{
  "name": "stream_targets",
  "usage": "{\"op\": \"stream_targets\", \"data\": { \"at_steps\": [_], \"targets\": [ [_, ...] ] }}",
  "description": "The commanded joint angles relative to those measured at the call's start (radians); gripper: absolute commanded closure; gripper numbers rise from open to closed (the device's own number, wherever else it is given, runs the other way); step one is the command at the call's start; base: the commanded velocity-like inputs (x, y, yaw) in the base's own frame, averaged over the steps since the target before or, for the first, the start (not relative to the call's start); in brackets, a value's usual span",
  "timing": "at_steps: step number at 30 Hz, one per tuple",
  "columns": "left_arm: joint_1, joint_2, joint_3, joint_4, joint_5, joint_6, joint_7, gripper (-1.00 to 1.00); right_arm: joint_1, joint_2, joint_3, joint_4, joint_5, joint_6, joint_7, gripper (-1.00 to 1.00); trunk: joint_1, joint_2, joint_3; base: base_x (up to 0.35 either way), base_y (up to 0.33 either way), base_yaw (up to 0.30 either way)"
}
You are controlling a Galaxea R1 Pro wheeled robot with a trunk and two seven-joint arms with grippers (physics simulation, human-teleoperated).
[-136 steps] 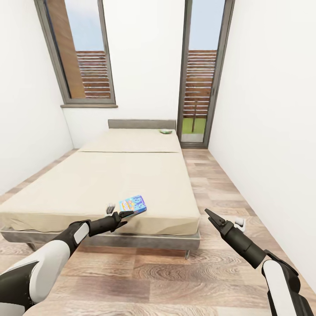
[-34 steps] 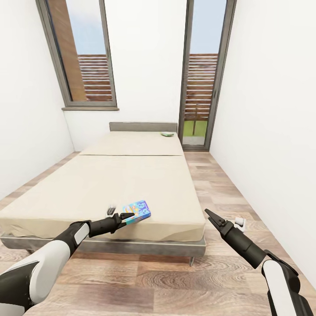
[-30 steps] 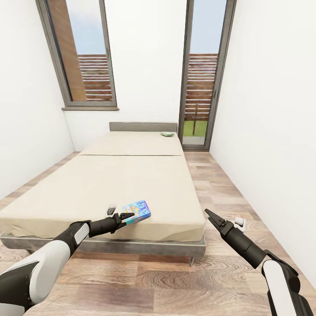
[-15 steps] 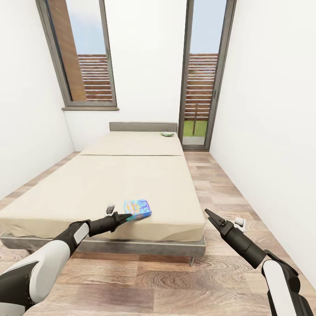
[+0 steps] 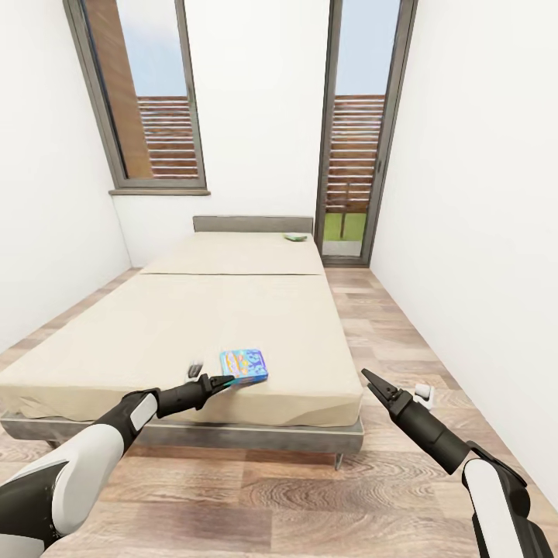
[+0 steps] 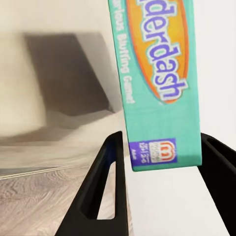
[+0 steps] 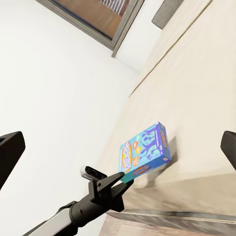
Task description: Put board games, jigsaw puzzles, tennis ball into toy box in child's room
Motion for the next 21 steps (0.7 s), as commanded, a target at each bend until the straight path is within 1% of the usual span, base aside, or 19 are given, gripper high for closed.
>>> {"op": "stream_targets", "data": {
  "at_steps": [1, 15, 21],
  "targets": [
    [0.000, 0.000, -0.007, 0.000, 0.004, 0.004, 0.000, 1.00, -0.001, 0.001, -0.002, 0.000, -0.001, 0.006, 0.003, -1.00, 0.000, 0.000, -0.001, 0.000, 0.000, 0.000],
    [0.000, 0.000, -0.007, 0.000, 0.004, 0.005, -0.001, 1.00, -0.001, 0.001, -0.002, 0.000, -0.001, 0.006, 0.003, -1.00, -0.054, 0.098, 0.043, 0.000, 0.000, 0.000],
    [0.000, 0.005, -0.008, -0.006, 0.004, 0.022, -0.004, 1.00, -0.001, 0.001, -0.002, -0.001, -0.001, 0.006, 0.003, -1.00, -0.077, 0.140, 0.062, 0.000, 0.000, 0.000]
  ]
}}
